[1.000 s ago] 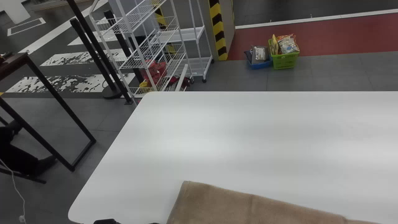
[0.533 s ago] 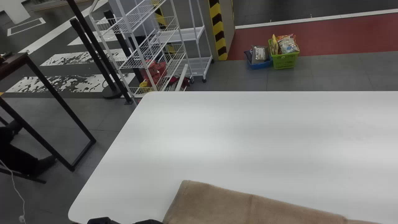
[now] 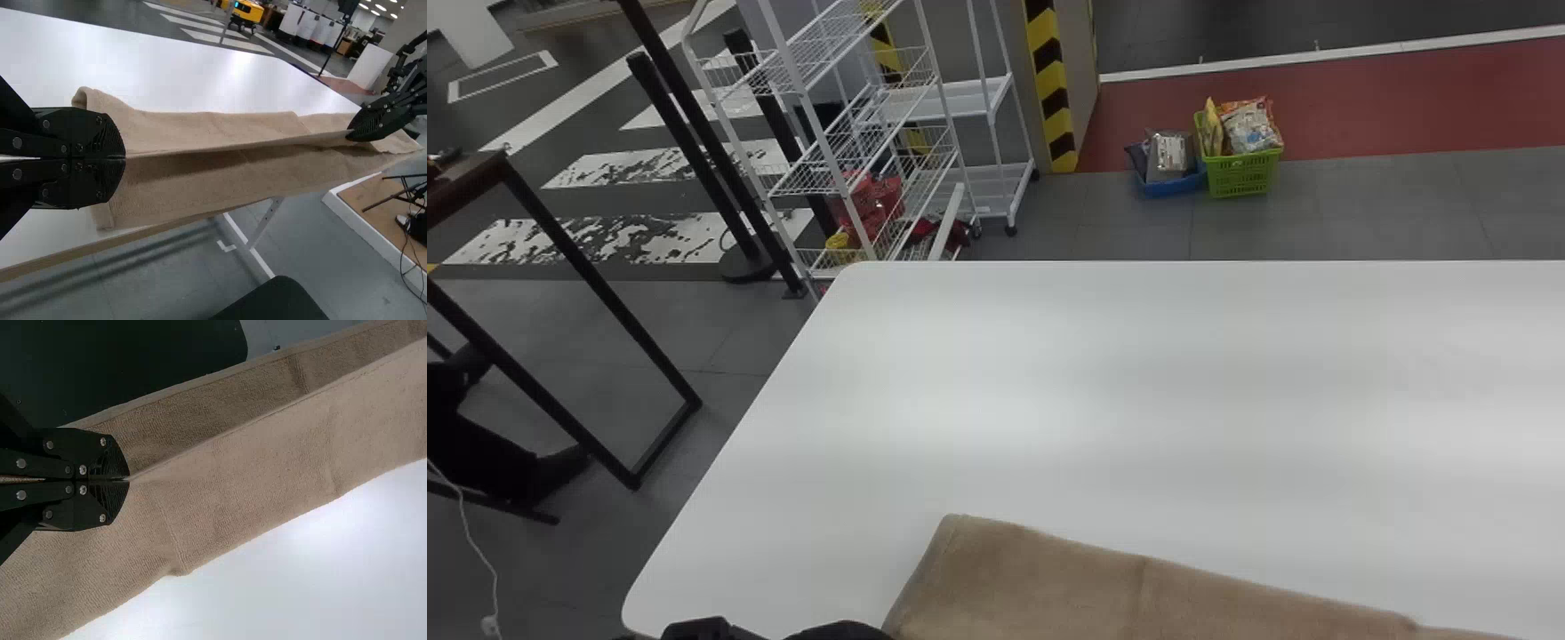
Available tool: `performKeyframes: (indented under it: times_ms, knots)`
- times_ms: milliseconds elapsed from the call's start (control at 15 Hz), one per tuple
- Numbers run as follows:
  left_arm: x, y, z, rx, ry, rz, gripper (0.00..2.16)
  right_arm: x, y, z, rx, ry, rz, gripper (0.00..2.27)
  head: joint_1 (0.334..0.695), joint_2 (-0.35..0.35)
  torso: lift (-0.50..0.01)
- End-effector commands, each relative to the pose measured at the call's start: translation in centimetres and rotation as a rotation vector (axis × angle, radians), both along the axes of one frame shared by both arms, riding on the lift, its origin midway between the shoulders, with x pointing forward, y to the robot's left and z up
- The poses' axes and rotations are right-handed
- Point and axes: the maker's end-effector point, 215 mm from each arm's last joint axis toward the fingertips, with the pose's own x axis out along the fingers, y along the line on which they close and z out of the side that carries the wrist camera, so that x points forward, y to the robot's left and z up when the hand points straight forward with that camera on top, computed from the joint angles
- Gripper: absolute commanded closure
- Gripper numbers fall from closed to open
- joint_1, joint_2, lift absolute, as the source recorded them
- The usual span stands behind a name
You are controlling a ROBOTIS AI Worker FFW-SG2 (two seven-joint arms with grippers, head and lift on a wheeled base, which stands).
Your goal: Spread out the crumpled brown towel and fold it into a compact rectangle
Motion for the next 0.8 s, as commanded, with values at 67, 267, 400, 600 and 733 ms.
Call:
performKeyframes:
  times_ms: [67,267,400,600,733]
  knots:
    - [0.2,-0.1,0.0,0.003,-0.001,-0.002,1.20,-0.4,0.4,-0.1,0.005,0.009,0.012,1.62,0.695,0.350,-0.127]
    - [0.4,-0.2,0.0,0.000,-0.003,-0.002,1.20,-0.8,0.8,-0.3,0.010,0.020,0.023,1.62,0.695,0.350,-0.127]
    - [0.4,-0.3,0.0,-0.003,-0.003,-0.002,1.20,-1.2,1.3,-0.6,0.014,0.032,0.037,1.62,0.695,0.350,-0.127]
    - [0.4,-0.4,-0.2,-0.007,0.001,-0.004,1.20,-2.1,1.9,-2.5,-0.025,0.063,0.075,1.62,0.695,0.350,-0.127]
    - [0.4,-0.3,-0.3,-0.006,0.004,-0.004,1.20,-2.6,2.1,-3.6,-0.047,0.080,0.096,1.62,0.695,0.350,-0.127]
